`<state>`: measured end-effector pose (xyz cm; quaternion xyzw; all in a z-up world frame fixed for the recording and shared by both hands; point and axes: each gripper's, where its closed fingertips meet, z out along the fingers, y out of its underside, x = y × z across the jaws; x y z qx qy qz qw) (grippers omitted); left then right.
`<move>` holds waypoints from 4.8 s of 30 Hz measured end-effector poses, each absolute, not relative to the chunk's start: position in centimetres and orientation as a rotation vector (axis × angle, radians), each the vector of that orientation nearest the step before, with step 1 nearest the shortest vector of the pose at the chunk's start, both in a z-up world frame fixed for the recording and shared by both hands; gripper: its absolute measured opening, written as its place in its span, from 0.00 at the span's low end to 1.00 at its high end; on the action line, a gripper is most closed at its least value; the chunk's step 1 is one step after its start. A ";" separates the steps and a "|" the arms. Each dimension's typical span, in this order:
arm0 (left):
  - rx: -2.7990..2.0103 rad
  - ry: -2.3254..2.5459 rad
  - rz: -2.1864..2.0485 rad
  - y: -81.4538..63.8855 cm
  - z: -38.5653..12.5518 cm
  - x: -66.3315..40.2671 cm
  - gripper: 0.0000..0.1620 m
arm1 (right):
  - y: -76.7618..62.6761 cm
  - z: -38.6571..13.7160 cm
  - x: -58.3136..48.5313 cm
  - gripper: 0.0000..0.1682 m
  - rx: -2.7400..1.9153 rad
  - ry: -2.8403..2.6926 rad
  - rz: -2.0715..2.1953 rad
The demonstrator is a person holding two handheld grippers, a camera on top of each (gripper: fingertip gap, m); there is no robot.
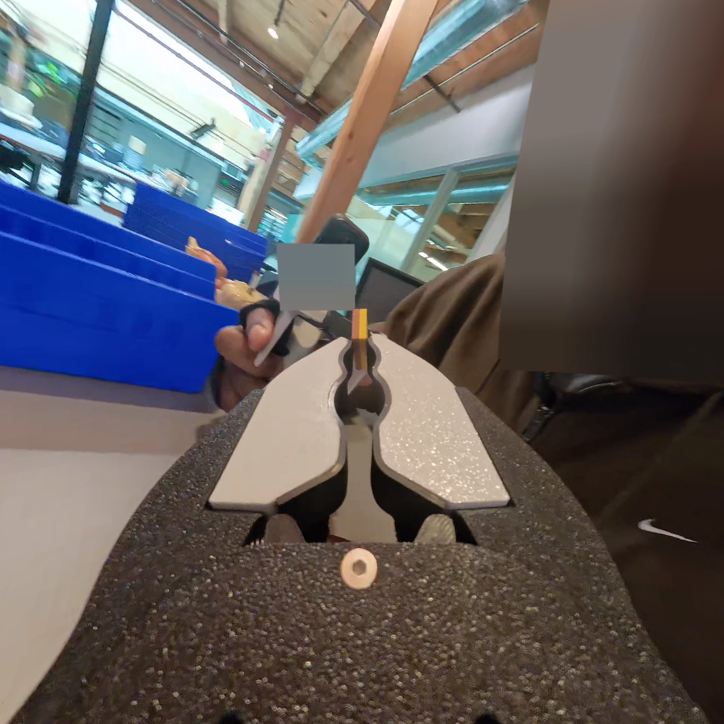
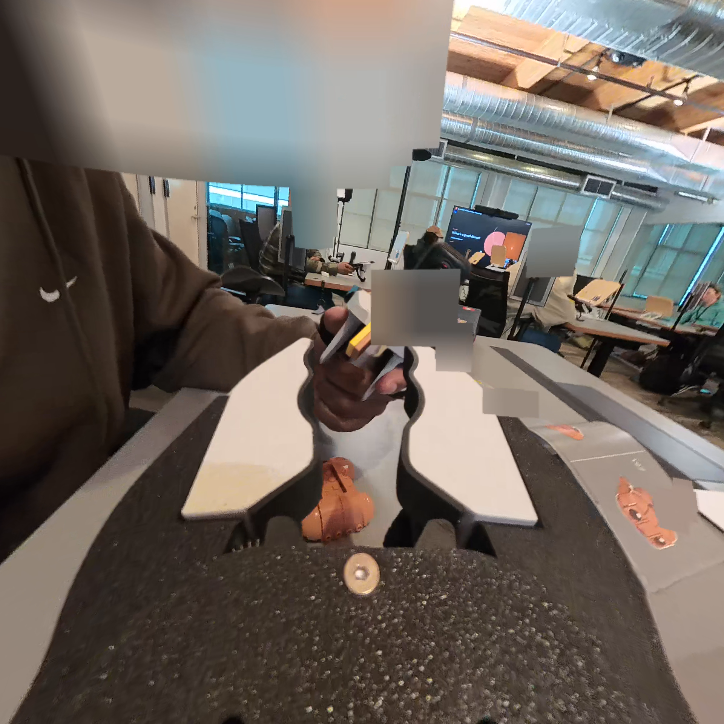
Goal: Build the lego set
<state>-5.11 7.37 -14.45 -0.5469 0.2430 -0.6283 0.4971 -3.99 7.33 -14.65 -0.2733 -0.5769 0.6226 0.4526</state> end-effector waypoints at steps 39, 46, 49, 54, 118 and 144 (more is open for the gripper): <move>-2.008 0.688 -0.804 5.7 -24.4 -6.5 0.34 | 8.4 -16.6 -5.9 0.20 -1.143 -1.460 1.381; -2.172 0.627 -0.469 4.7 -28.0 -7.0 0.39 | 7.3 -20.5 -6.3 0.20 -1.417 -1.563 1.311; -2.181 0.618 -0.405 5.0 -28.2 -6.9 0.39 | 6.2 -20.2 -6.2 0.20 -1.430 -1.530 1.450; -2.186 0.616 -0.343 5.1 -28.3 -7.0 0.39 | 5.8 -18.4 -5.4 0.20 -1.405 -1.351 1.844; -2.047 0.188 0.163 6.1 -26.2 -8.3 0.42 | 5.4 -22.4 -6.7 0.20 -1.606 -1.848 1.064; -2.321 0.315 -0.101 5.1 -30.0 -6.8 0.42 | 5.6 -24.8 -6.2 0.20 -1.651 -1.933 0.899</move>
